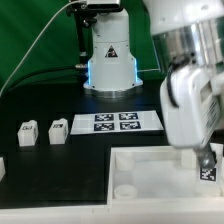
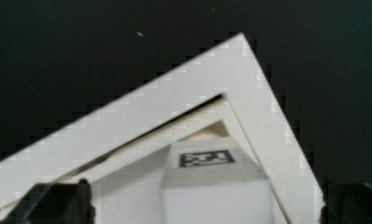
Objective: Assemble one leg
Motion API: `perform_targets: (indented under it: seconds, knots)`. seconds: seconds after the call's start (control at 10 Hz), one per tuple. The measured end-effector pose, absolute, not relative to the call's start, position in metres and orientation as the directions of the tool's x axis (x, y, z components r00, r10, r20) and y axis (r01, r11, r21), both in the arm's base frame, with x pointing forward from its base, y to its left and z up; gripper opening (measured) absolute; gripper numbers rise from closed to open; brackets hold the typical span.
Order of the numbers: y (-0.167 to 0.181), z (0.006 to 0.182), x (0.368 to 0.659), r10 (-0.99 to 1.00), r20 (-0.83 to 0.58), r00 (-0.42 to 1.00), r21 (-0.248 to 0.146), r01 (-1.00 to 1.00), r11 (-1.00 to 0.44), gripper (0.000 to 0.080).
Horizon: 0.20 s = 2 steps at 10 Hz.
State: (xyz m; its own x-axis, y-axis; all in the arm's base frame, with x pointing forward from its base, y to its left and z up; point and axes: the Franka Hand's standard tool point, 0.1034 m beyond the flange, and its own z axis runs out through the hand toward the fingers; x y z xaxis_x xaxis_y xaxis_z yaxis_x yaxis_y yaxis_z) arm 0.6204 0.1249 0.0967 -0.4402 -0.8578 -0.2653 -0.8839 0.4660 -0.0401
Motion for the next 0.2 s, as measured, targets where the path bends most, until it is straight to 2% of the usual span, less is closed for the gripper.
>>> perform_targets:
  seconds: [0.1, 0.2]
  knots:
    - [0.1325, 0.1071, 0.6183, -0.861, -0.275, -0.429, -0.047, -0.888, 0.457, 0.0649]
    - [0.1293, 0.1014, 0.6169, -0.868, -0.267, -0.419, -0.047, -0.894, 0.446, 0.0649]
